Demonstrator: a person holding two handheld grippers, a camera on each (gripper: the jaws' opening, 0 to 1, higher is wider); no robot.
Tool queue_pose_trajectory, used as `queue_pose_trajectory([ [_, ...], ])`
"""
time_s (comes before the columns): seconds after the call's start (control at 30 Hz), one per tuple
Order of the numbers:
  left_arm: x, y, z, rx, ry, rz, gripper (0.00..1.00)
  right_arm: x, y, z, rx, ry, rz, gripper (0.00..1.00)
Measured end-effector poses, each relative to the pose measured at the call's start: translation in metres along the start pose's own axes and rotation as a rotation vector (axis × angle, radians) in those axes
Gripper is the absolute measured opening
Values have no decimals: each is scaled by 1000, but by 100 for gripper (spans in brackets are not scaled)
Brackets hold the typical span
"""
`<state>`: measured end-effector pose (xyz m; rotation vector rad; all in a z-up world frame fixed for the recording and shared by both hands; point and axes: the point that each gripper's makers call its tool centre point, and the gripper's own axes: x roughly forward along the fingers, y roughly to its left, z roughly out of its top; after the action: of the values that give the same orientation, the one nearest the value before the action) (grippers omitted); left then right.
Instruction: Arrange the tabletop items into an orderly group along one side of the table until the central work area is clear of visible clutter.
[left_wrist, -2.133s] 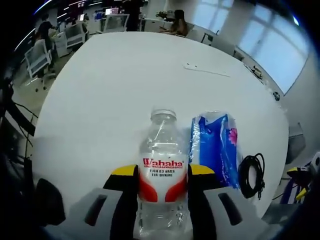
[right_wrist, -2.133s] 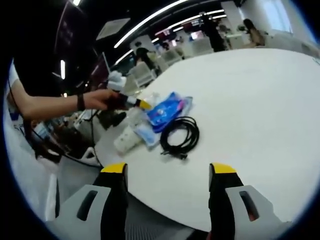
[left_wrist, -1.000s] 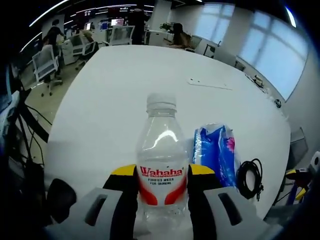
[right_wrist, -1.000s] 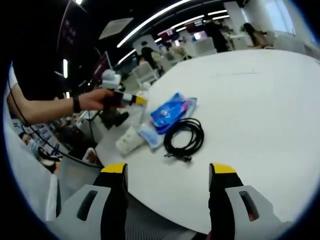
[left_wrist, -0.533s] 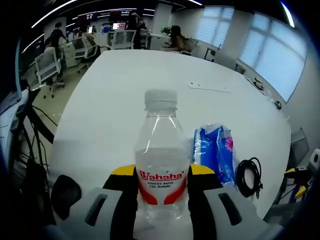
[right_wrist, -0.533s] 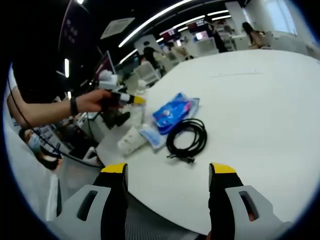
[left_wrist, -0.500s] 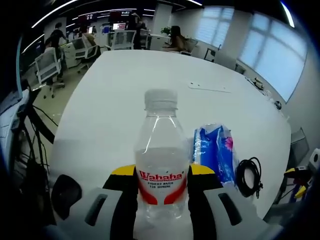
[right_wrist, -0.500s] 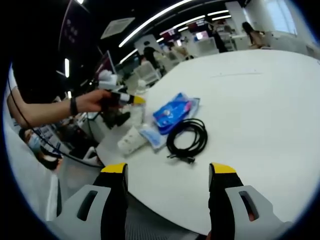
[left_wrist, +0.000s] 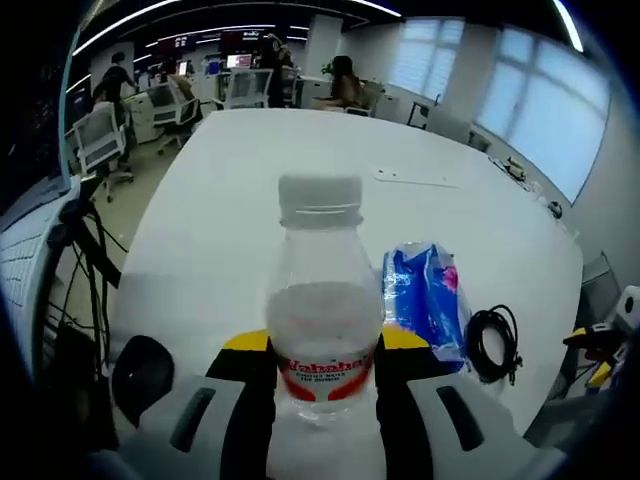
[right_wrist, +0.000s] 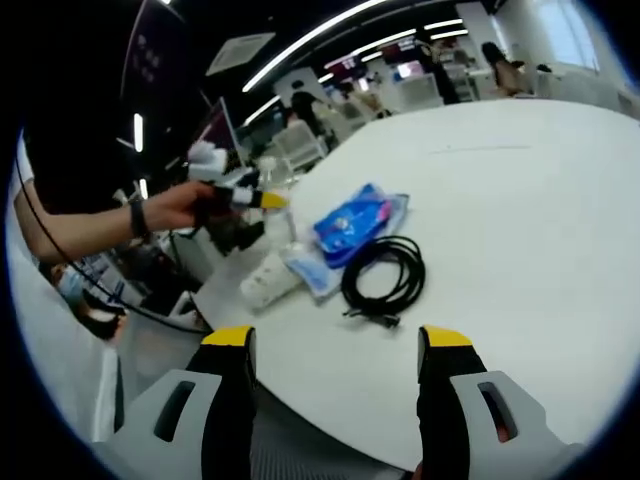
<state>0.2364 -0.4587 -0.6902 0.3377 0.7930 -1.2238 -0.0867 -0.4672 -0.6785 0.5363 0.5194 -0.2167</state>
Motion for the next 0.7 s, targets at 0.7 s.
queue_pose_trajectory([
  [0.7,-17,-3,-18,42,-27,40,37,0,4,-1,-10,5,9,64],
])
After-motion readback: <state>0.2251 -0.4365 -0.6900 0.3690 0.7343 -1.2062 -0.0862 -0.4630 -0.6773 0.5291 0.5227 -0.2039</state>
